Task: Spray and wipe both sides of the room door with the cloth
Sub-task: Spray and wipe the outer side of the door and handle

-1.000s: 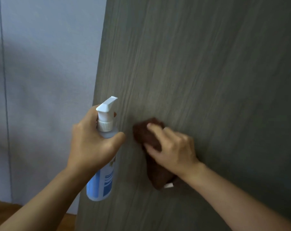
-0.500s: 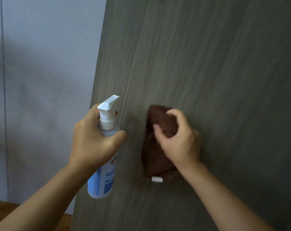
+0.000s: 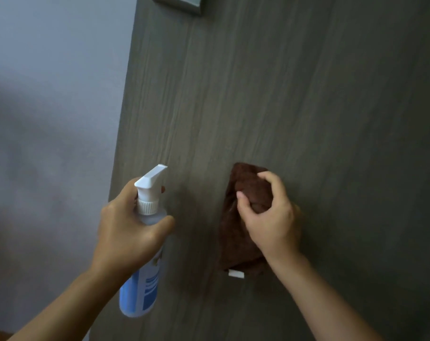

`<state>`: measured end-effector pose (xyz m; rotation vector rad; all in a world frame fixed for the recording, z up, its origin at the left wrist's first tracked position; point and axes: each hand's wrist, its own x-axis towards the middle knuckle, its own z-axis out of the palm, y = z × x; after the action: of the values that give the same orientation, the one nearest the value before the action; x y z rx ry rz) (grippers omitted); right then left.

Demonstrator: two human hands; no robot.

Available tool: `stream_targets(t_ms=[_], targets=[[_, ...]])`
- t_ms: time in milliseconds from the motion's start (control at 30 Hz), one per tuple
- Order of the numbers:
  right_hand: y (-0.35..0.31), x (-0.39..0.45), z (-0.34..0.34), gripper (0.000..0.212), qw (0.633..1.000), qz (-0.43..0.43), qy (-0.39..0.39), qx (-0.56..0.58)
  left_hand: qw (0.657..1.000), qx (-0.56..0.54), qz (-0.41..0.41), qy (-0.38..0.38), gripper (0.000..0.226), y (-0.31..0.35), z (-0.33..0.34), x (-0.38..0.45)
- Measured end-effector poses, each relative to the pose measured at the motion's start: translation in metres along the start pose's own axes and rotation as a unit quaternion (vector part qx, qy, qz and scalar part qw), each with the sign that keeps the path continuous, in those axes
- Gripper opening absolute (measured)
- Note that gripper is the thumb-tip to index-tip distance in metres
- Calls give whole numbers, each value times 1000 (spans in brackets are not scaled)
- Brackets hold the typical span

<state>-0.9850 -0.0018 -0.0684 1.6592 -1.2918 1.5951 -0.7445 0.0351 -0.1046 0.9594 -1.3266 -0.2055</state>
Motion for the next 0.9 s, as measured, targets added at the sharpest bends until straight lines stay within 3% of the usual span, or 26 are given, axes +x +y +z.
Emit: stream_targets(t_ms=[200,267,400,467,600,667,733,800,900], targets=[[5,-55,-7,52,980,-57,-189,1,999,-21,14,-21,55,13,16,-2],[17,-42,-17,50,988,-57,-146,-14,999,-23,19,-33,57,17,22,-6],[53,14,-43,43,997,36,53,-44,998,-38,19,-49,58,22,32,-10],[61,14,-42,43,994,43,62,-79,998,-39,25,-45,64,28,40,-10],[48,-55,-20,55,982,-108,-130,-89,998,-54,23,-27,62,36,59,-12],[51,-65,-22,54,968,-136,-192,-83,998,-55,26,-31,60,38,65,-15],[59,-44,-29,48,983,-97,-134,-76,998,-45,23,-36,57,36,67,-22],[66,-7,-40,43,998,-7,-7,-56,998,-31,15,-46,54,30,64,-27],[74,38,-58,41,992,92,90,7,999,-14,13,-46,53,25,53,-27]])
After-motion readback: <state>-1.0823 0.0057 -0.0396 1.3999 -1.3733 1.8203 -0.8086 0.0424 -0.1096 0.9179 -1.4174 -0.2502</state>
